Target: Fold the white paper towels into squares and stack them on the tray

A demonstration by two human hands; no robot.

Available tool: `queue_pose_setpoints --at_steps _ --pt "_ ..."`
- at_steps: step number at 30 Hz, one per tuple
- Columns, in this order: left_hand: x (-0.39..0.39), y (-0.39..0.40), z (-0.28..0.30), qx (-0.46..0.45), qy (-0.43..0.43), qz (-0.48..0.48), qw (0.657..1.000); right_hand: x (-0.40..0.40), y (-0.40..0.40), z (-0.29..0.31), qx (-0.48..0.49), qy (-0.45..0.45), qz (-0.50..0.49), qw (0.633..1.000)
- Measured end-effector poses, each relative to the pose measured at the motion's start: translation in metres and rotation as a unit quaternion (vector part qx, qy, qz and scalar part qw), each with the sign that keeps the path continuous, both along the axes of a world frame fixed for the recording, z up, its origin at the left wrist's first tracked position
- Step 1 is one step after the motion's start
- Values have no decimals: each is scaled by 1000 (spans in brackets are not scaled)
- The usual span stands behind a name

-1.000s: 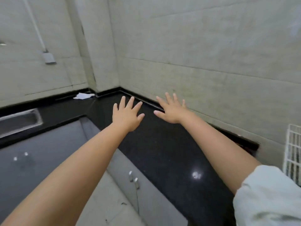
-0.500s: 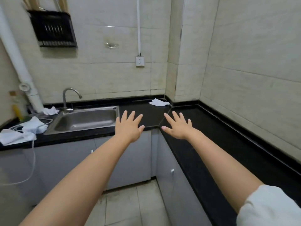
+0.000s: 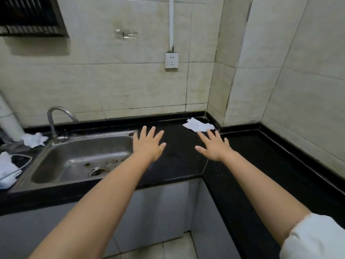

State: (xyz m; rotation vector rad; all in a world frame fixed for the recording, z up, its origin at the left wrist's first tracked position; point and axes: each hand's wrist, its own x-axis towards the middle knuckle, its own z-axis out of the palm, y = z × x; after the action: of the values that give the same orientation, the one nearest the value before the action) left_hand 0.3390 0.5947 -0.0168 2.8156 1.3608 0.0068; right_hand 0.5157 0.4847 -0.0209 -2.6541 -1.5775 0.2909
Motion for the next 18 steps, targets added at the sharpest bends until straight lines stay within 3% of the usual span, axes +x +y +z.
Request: queue_pose_setpoints --at_steps 9,18 --pt "148 190 -43 -56 12 -86 995 121 170 -49 -33 22 -99 994" --pt "255 280 -101 -117 64 -136 982 212 285 -133 -104 128 -157 974"
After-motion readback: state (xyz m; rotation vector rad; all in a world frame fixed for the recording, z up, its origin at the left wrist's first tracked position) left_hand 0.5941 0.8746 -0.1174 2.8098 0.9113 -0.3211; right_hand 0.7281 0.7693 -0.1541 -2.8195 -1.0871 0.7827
